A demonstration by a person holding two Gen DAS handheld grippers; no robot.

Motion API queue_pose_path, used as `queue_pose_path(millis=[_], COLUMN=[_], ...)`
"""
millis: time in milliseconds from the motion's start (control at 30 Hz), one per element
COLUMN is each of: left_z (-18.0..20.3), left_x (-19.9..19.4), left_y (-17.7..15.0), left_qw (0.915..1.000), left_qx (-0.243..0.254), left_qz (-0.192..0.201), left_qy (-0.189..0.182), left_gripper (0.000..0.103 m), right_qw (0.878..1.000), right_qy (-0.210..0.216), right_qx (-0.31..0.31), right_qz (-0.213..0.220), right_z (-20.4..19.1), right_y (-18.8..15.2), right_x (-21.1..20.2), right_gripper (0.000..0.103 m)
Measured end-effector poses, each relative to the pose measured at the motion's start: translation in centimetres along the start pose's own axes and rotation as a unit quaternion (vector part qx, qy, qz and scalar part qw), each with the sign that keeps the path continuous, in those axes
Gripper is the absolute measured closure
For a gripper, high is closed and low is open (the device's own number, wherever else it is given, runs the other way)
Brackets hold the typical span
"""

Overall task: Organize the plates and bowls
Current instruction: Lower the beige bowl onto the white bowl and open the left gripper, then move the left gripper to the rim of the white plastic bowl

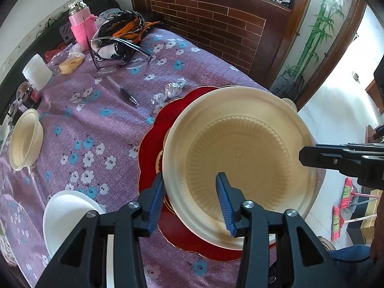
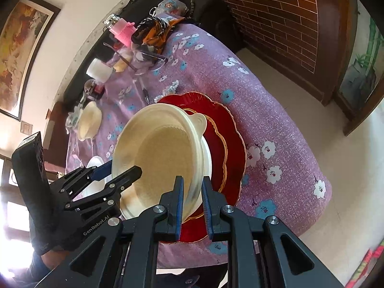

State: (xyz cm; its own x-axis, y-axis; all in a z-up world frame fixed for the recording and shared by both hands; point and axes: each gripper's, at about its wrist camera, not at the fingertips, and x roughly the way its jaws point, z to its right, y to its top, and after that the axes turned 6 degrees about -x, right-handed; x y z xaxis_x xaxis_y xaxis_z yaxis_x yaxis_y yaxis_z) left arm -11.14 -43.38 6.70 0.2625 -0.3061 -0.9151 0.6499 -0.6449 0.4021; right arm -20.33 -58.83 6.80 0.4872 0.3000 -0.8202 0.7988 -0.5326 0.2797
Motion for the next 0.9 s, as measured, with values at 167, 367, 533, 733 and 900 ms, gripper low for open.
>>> queue_pose_path(millis=[167,367,533,733,900], left_z=[-0.1,-0.8,-1.4,-3.0,-6.0], left_x=[-0.8,-1.6,-3.2,-5.3,-7.4], left_y=[0.0,-0.2,-0.6,-1.1,-1.9], left_qw=[0.9999,0.9997,0.9988,0.9968,0.9935], left_qx=[0.002,-0.004,-0.005,-0.022,-0.061], left_qz=[0.014,0.024,0.048,0.074,0.092], left_qy=[0.004,0.004,0.013,0.021,0.027], left_gripper=[0.046,0.045,0.045,0.041,0.039], right_qw=[1.0,1.0,0.998,0.995,0.994], right_qy=[-0.006,-0.017,-0.032,-0.046,-0.041], right_qx=[-0.001,0.003,-0.003,-0.022,-0.052], right_qz=[0.01,0.025,0.047,0.08,0.085], right_z=[-0.1,-0.1,-0.6,-2.1,-4.7], right_y=[0.0,-0.2,-0.1,0.6,1.2], right_x=[-0.6,-1.6,-2.5,-3.9,-4.1], right_gripper=[0.079,0.065,0.056,0.045,0.037])
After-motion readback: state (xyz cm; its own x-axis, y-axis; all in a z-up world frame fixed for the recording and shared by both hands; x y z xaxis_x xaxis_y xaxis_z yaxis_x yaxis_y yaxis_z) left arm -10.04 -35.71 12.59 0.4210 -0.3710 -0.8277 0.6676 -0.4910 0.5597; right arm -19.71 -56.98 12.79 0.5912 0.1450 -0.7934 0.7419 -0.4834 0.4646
